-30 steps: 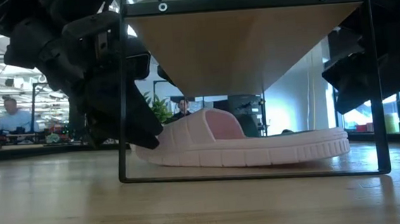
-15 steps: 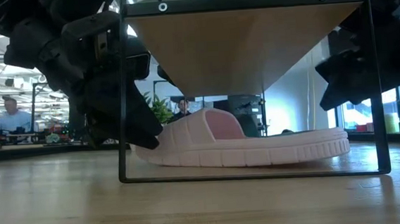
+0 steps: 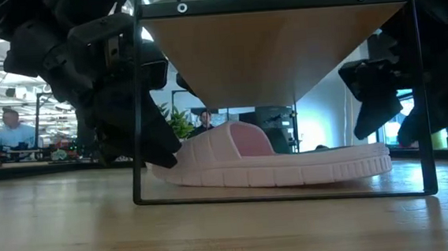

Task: Pick and place slides into the shelf
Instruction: Put the right pink slide under the shelf

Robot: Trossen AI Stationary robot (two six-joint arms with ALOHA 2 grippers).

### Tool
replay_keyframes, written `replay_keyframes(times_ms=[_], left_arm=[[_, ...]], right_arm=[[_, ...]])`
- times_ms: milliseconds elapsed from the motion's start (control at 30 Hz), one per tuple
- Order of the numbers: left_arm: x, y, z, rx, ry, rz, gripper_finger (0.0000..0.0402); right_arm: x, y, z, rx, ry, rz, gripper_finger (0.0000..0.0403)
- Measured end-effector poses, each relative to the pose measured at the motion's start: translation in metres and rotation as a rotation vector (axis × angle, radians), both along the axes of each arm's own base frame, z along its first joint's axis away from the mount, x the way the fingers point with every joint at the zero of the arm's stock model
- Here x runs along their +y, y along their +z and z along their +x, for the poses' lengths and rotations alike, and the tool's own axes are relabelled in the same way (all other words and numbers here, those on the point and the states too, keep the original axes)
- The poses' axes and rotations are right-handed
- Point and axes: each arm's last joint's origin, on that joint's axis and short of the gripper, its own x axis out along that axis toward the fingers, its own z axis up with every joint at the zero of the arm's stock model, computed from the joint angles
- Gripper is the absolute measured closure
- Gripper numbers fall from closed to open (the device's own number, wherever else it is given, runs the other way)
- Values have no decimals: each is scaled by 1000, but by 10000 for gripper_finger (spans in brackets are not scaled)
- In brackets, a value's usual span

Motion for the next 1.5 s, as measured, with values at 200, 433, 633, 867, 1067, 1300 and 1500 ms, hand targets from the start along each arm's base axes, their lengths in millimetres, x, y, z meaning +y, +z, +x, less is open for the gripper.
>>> replay_keyframes(times_ms=[200,433,633,867,1067,1300,1500], left_arm=[[-1,-1,-1,9,-19,7,274],[-2,-2,-3,22,-19,12,274],[-2,-2,-3,27,-11,15,274],[-2,-2,-3,24,-17,10,274],[-3,-1,-2,20,-18,10,274],[-3,-2,-2,21,-19,11,274],[-2,-3,-3,40,-8,8,274]], right_arm=[[8,-5,13,37,29,-57,237],[8,-6,13,66,23,-72,309],[7,-7,13,68,25,-82,369],[5,-11,10,115,35,-107,385],[5,-12,8,136,32,-120,374],[4,-12,8,135,29,-119,396],[4,-12,8,128,12,-132,398]])
